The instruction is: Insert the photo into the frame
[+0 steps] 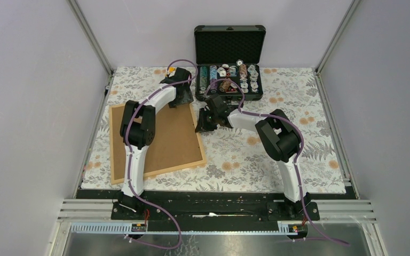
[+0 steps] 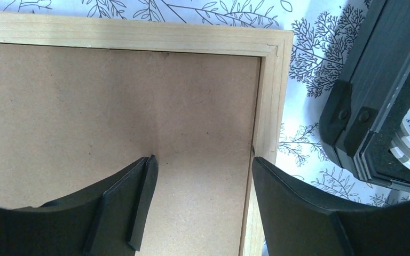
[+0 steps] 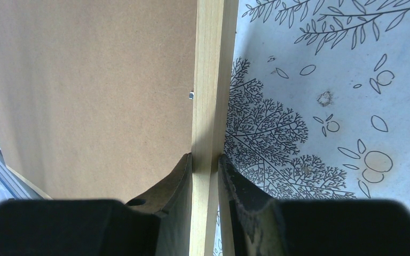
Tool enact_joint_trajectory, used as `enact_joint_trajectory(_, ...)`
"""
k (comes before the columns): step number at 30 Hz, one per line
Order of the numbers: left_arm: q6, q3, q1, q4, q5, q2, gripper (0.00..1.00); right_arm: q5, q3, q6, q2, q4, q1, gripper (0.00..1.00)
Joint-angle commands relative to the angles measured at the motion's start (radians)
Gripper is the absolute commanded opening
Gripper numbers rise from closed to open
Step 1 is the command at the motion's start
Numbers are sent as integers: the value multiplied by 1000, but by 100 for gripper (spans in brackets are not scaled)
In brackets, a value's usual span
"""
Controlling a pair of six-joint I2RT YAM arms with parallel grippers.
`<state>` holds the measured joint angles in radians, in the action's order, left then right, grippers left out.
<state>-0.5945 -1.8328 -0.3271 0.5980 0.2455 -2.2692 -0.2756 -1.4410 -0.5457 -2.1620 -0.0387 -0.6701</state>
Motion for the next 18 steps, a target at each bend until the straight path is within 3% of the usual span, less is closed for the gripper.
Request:
enact_joint_trajectory(1,17,-24,1,28,36,-29,73,52,47,48,-35,-86,4,2)
enact_joint_trajectory(11,27,-100,-3,84,64,-107,73,50,48,48,-35,-86,4,2)
enact_joint_trajectory(18,27,-65,-4,90,81,-90,72,47,51,49,-32,-86,4,2)
